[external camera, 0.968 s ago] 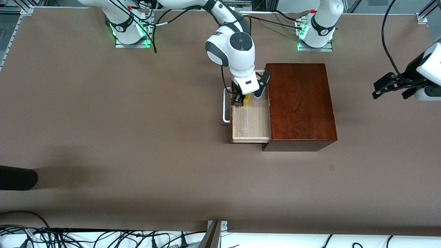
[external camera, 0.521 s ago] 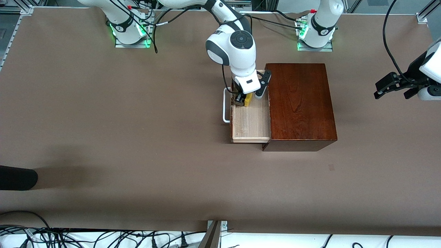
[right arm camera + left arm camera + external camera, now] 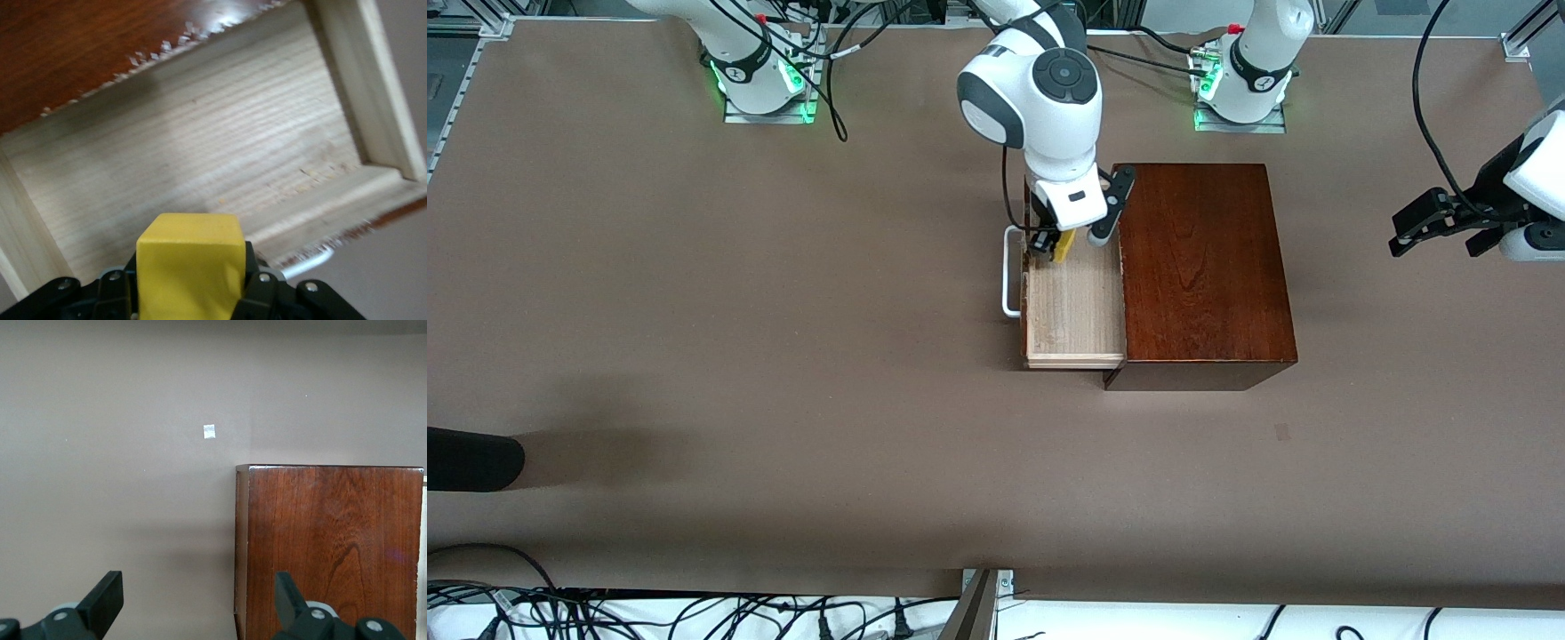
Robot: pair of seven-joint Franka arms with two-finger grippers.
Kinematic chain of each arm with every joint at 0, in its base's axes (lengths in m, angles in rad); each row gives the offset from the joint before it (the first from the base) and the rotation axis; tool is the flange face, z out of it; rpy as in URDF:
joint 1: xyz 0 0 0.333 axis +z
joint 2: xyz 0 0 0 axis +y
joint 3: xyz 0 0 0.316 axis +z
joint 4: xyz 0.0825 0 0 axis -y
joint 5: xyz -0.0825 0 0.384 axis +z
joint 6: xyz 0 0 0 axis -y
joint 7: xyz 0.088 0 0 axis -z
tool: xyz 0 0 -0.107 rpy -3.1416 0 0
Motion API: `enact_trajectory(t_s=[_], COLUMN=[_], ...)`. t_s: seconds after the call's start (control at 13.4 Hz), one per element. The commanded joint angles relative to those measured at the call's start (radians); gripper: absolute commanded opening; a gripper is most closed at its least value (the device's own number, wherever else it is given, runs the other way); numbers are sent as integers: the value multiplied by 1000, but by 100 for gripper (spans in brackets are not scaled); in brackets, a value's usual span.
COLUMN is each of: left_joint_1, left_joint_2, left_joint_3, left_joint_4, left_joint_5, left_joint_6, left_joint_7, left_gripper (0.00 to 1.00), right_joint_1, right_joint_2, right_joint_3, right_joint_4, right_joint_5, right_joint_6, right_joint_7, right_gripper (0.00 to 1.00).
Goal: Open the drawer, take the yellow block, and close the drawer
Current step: 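Lift the cube out with the right gripper while the left gripper reaches the drawer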
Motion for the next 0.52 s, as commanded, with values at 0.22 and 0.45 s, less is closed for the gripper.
enact_trajectory(t_s=[0.22,0.45], left_joint_1=[-3,-6], left_joint_2=[25,36], left_joint_3=[-3,-6], left_joint_4=[30,30], left_joint_5=[-28,-30], left_joint_6=[-14,-14], left_joint_7=[7,31], left_gripper=[100,100], right_joint_1=[-130,-140], right_joint_2=[-122,-163], right_joint_3=[-12,-92], right_joint_4=[-2,-23], right_joint_5=[62,63], right_joint_6=[-114,-202], right_joint_7=[-8,1], right_gripper=[3,3])
